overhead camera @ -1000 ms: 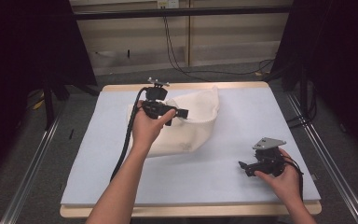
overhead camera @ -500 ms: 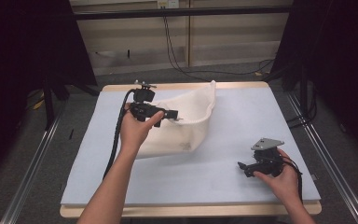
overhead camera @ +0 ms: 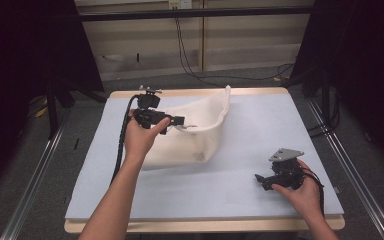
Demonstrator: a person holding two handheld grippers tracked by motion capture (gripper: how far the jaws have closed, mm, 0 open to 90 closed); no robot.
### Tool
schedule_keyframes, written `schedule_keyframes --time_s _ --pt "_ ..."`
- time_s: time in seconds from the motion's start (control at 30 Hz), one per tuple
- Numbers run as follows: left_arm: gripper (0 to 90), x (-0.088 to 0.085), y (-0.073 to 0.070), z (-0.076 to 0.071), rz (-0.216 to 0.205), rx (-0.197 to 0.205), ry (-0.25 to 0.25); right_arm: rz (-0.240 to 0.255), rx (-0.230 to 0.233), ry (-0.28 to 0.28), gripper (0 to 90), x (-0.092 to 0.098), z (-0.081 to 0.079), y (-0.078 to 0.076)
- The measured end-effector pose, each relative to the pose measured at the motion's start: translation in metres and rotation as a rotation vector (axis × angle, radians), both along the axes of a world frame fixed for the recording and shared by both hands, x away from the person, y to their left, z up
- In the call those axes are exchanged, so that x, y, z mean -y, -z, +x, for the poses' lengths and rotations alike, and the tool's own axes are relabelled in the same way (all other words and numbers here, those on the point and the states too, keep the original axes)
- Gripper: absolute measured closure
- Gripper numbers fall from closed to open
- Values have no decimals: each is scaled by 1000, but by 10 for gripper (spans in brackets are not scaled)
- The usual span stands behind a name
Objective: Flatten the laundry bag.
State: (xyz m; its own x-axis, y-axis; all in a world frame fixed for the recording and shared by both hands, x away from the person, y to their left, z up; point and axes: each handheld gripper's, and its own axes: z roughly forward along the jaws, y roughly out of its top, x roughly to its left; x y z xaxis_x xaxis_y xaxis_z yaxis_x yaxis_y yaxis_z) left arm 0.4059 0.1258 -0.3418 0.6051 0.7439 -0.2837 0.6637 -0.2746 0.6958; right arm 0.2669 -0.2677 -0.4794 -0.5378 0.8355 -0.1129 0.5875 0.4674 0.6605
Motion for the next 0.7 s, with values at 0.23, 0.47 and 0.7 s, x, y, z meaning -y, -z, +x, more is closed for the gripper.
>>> schedule_keyframes --time_s 0.23,0.47,0.7 --pt "152 -14 -3 1 -7 2 -24 -9 1 0 71 -1 1 1" --pt "134 -26 2 6 8 -11 -38 -8 1 -6 71 -1 0 1" --pt "137 -40 2 9 29 -10 -64 -5 1 -5 70 -1 1 1"
